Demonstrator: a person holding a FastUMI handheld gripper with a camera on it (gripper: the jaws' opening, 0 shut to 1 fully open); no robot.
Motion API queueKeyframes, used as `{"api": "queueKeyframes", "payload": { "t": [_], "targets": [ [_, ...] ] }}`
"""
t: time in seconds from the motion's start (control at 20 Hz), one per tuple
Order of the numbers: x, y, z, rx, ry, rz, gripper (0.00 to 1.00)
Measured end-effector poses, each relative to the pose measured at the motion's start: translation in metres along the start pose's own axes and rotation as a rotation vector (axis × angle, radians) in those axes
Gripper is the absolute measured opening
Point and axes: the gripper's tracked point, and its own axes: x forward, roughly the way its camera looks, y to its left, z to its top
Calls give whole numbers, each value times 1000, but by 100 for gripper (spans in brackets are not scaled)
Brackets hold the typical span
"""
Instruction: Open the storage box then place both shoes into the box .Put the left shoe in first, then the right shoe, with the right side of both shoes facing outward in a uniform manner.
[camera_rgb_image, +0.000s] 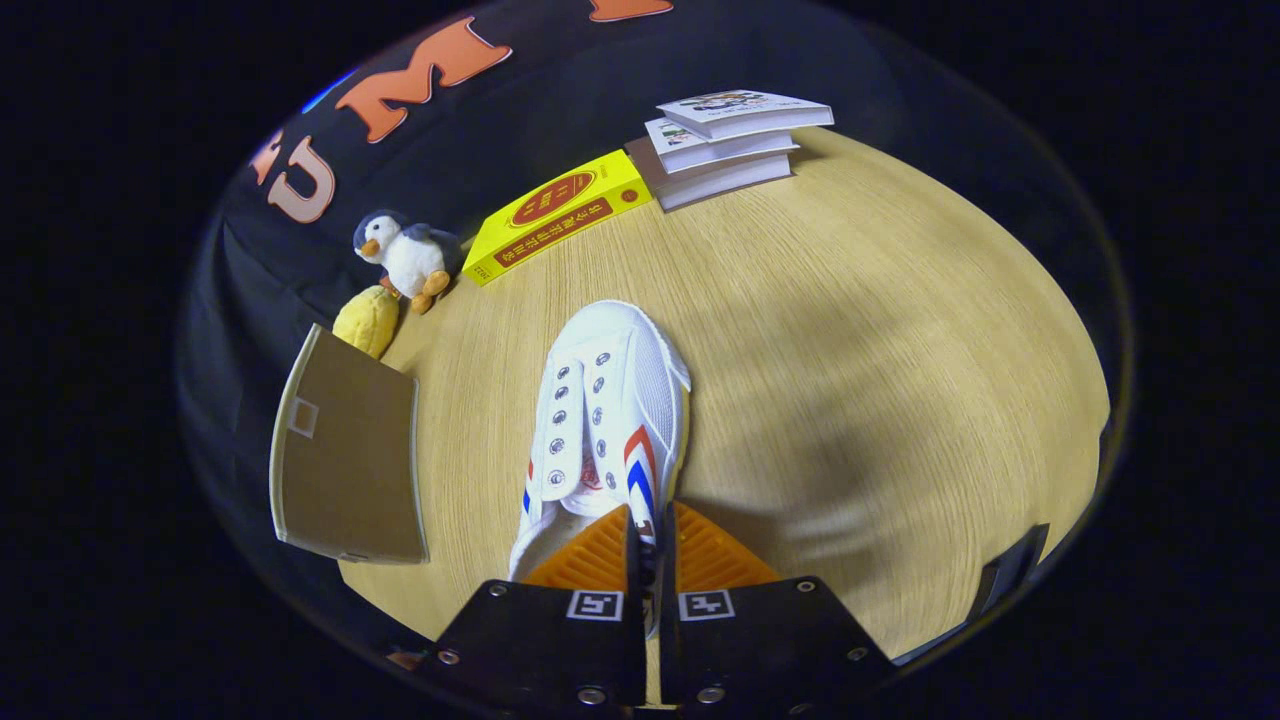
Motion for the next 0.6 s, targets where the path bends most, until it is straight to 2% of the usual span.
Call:
{"api": "queueKeyframes", "payload": {
  "t": [0.2,0.6],
  "targets": [
    [-20,38,20,11,-34,67,6],
    [-70,137,61,-153,-104,144,6]
  ]
}}
